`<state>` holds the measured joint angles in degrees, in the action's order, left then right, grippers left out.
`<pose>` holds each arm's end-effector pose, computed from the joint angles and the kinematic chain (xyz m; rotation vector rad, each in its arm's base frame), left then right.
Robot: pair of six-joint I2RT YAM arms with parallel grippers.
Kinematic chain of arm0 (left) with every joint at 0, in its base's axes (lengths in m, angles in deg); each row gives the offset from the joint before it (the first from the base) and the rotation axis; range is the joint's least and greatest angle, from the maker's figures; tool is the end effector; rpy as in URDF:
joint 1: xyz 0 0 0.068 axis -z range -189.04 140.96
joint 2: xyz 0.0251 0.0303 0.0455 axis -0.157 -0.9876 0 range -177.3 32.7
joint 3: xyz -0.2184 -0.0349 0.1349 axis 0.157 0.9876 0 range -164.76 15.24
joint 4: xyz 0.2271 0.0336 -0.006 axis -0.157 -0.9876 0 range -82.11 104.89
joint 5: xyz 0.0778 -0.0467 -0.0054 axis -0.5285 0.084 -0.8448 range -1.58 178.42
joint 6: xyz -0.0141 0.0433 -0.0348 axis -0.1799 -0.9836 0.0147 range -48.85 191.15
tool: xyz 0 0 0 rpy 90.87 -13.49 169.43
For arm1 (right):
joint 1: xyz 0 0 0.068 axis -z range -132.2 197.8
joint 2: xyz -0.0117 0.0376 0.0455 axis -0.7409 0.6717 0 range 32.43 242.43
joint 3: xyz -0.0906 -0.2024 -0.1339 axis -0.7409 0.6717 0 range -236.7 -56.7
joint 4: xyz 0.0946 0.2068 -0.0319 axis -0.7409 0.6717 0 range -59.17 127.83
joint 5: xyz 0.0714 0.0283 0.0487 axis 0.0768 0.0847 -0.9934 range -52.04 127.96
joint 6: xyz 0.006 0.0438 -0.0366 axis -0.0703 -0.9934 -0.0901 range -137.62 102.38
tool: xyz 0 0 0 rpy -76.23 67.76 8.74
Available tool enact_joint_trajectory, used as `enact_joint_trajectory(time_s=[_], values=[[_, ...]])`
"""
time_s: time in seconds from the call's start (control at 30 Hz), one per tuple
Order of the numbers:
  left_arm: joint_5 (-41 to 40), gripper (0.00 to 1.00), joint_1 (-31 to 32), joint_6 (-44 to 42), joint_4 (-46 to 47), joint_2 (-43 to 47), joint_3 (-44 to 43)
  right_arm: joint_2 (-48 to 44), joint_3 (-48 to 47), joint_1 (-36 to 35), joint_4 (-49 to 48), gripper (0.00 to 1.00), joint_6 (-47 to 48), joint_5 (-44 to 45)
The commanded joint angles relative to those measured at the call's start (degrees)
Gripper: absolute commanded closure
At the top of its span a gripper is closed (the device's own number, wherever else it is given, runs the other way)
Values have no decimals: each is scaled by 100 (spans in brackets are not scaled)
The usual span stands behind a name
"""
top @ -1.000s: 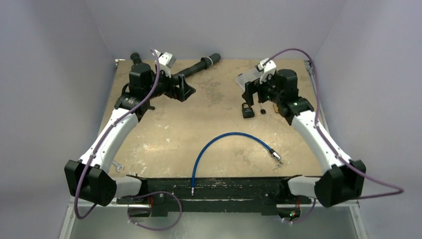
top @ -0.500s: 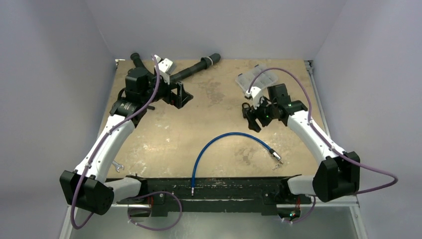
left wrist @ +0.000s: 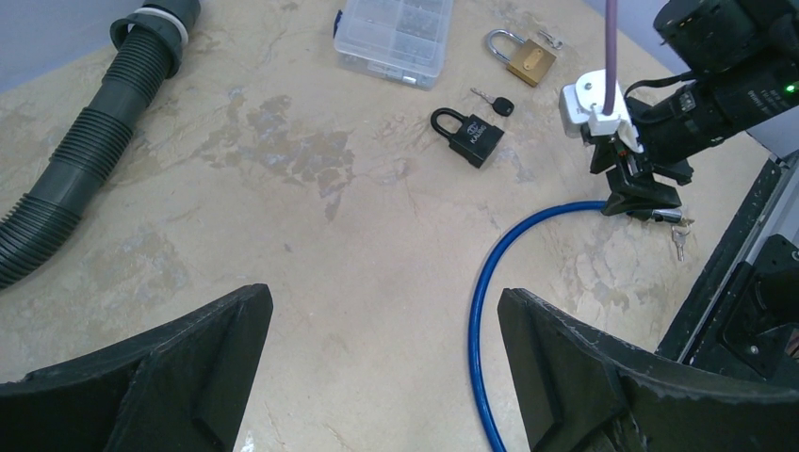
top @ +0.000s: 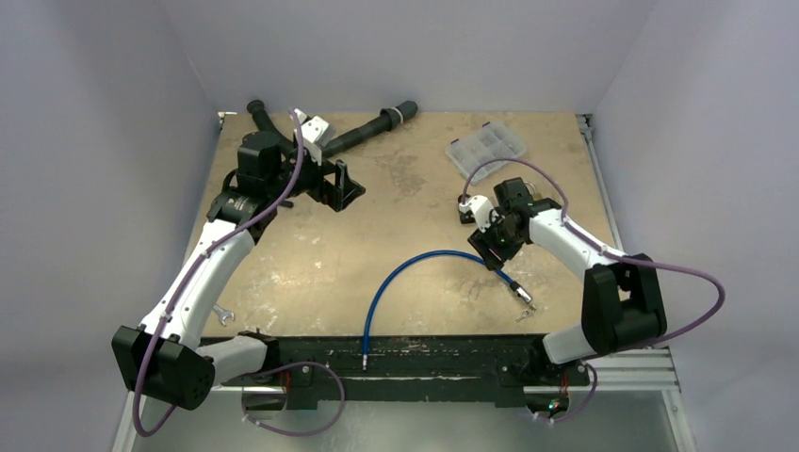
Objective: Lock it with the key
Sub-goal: Pick up the lock from the center of the board.
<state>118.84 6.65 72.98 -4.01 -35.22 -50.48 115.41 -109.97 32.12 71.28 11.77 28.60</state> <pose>0.2261 -0.0848 0.3576 0.5866 1.8617 -0.7161 0.2302 0.0715 0.2017 -1.0998 2.5471 0.1679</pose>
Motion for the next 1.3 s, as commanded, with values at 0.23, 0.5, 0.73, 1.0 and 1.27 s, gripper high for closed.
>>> enact_joint_trajectory(time_s=[0.23,0.5,0.73,1.0,1.27], values=[[193,1,-41,-28,184,60,15,475,295,13,-401,44,269,356],[164,1,-39,17,217,19,6,755,348,0,-531,57,193,229],[155,1,-39,55,229,-20,-16,378,684,-197,-643,100,-51,156],[388,0,-39,76,174,-68,12,-1010,800,-207,-1171,100,-353,331],[1111,0,-31,-769,-208,-317,-32,-2065,516,-354,-1577,100,-546,-250]])
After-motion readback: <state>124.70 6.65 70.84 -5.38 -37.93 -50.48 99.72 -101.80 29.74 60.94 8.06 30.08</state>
